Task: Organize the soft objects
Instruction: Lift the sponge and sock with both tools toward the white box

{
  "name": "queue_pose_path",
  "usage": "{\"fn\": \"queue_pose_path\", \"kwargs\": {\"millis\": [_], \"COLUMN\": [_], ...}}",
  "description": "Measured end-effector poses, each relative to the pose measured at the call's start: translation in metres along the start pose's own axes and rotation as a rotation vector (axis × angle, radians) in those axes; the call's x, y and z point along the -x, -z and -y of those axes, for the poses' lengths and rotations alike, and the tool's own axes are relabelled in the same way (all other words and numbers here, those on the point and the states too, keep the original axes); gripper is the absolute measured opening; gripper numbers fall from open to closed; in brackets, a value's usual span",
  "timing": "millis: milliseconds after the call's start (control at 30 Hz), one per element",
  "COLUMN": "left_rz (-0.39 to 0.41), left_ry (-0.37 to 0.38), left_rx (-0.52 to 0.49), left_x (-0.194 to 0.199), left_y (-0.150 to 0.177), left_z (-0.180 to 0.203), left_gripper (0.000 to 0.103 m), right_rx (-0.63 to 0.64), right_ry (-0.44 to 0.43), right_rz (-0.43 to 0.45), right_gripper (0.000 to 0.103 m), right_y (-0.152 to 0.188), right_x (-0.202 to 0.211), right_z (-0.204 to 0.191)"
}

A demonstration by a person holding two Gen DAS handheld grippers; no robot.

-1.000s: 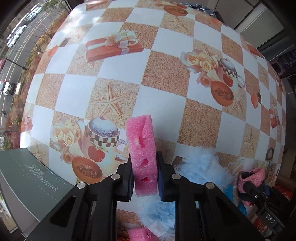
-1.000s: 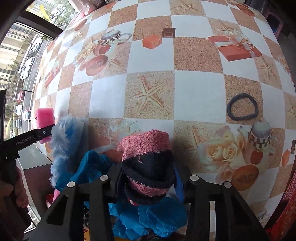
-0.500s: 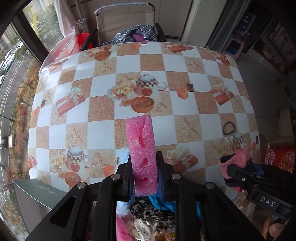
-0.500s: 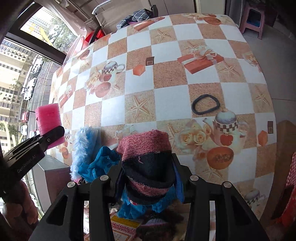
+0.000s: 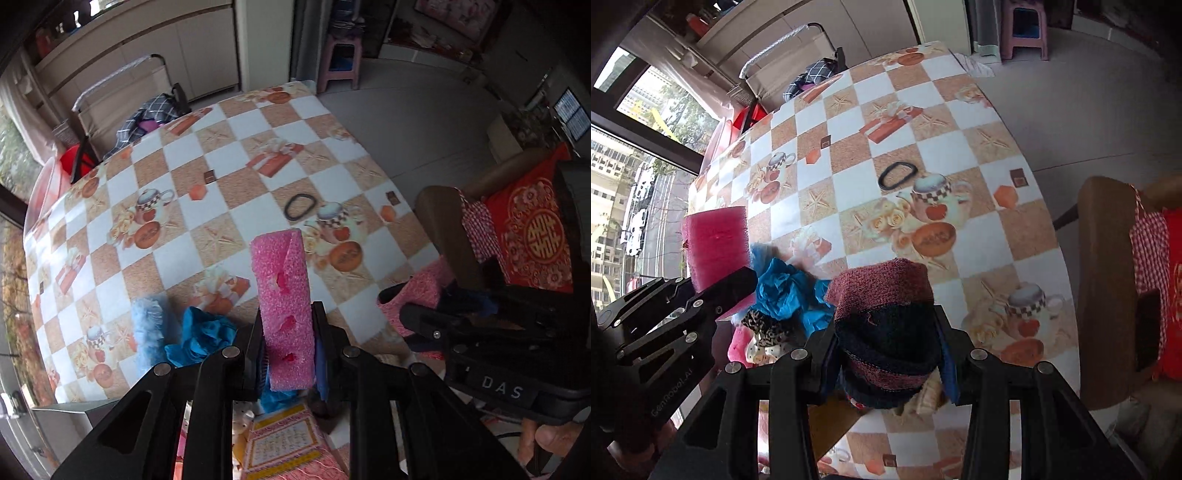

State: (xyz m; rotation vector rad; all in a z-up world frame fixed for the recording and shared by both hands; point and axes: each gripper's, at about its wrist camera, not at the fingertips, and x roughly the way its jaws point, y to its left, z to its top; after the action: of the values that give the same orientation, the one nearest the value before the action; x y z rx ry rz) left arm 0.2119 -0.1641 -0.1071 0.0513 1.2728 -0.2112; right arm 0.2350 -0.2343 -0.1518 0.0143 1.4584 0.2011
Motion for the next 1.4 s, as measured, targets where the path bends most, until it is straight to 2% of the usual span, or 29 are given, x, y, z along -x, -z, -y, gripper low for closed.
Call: {"fn": "queue_pose_path", "kwargs": {"millis": [333, 667, 1000, 1233, 1400], "left_rz": [0.012, 0.004, -0.029, -0.033, -0.025], "left_ry": [0.112, 0.173, 0.196, 0.209, 0.183], "left_rx": [-0.225, -0.393, -0.470, -0.506, -0.507], "left_x": [0.033, 0.060, 0.071, 0.082, 0.088], "left_y": [0.046, 0.110, 0.167, 0.198, 0.221], "left_z": [0.083, 0.123, 0.122, 0.103, 0.080], "left_gripper": [0.022, 0.022, 0.022, 0.022, 0.022], "right_rx": [-0.160, -0.276, -0.298, -0.257, -0.194], "right_ry": [0.019, 0.036, 0.039, 0.030, 0.016], "right_rz": [0.050, 0.060, 0.021, -0.006, -0.033], "right_gripper": [0.046, 0.046, 0.046, 0.046, 0.046], "right_y": [0.077, 0.149, 0.203, 0.221, 0.228], "right_x": [0.039, 0.056, 0.043, 0.035, 0.030], "right_z": [0.039, 0.057, 0.046, 0.022, -0.004]}}
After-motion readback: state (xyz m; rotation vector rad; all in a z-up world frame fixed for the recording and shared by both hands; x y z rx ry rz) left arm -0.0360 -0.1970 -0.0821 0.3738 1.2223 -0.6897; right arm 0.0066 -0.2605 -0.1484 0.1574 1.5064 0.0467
